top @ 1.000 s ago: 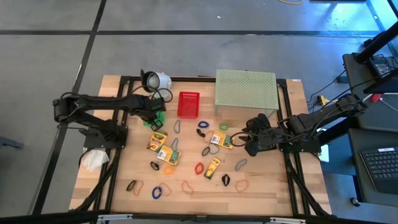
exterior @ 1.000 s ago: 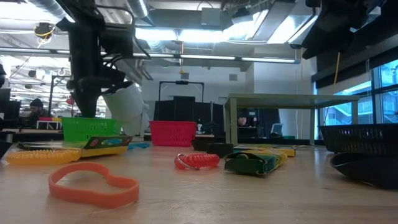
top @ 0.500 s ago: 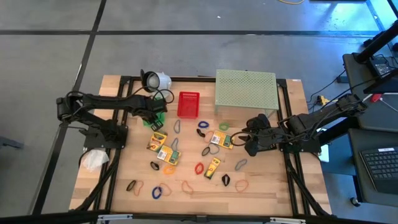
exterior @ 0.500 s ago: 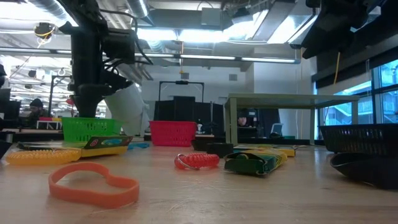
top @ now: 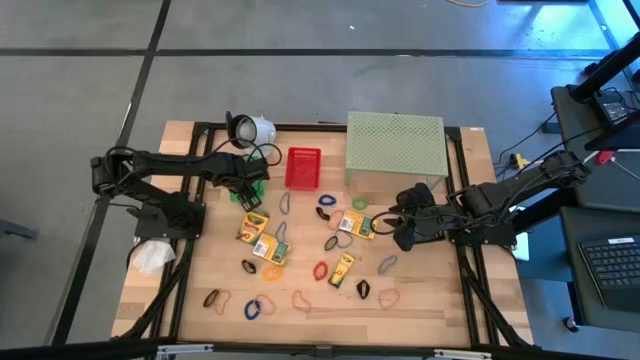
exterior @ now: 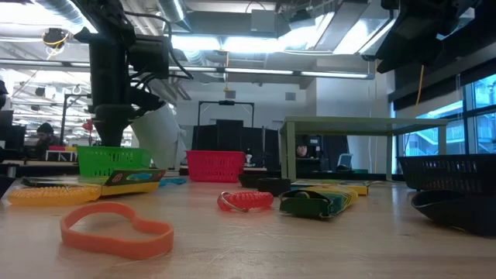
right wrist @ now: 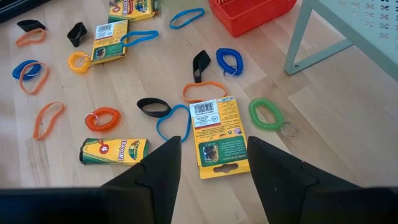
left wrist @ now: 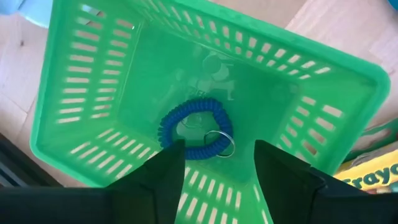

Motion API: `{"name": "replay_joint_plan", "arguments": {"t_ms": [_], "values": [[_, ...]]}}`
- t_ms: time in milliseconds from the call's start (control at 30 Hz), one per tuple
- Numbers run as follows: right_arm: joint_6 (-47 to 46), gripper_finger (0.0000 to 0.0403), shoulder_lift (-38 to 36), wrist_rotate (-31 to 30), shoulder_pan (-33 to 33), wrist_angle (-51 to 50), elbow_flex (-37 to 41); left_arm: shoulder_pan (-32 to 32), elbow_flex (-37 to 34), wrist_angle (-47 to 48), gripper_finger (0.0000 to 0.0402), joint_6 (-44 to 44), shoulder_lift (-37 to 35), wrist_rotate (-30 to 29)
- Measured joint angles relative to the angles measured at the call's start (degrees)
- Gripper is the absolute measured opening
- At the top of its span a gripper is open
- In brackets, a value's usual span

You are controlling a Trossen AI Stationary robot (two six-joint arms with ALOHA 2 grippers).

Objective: Pick & Place Office Desk Supplies
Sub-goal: Put the blue spring keychain into the green basket

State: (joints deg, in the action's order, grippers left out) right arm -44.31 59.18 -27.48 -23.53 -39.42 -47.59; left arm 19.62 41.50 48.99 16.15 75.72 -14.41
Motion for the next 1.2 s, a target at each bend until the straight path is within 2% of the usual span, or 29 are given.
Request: {"name": "replay_joint_plan", "arguments": {"t_ms": [333, 533, 633, 933, 1200], "values": [[0.0, 0.0185, 0.0, 0.0, 0.1, 0.0, 0.0, 0.0, 3.4, 2.1, 0.0187, -1.5, -6.0, -0.5], [0.2, 0.0185, 0.0, -0.1, 0.1, 0.0, 0.0, -0.9, 4.4, -6.0, 0.0188, -3.6, -10.7, 7.6], [0.2, 0.0184, 0.0, -0.1, 0.2, 0.3, 0.0, -3.2, 4.4, -11.5, 0.0187, -5.7, -11.1, 8.7], [0.2, 0.0184, 0.0, -0.1, 0.2, 1.9, 0.0, -10.7, 4.4, -25.0, 0.0189, -15.8, -7.4, 5.6], [0.4, 0.0184, 0.0, 0.0, 0.2, 3.0, 0.0, -12.2, 4.4, -33.8, 0.0189, -29.6, -1.1, 4.9]]}}
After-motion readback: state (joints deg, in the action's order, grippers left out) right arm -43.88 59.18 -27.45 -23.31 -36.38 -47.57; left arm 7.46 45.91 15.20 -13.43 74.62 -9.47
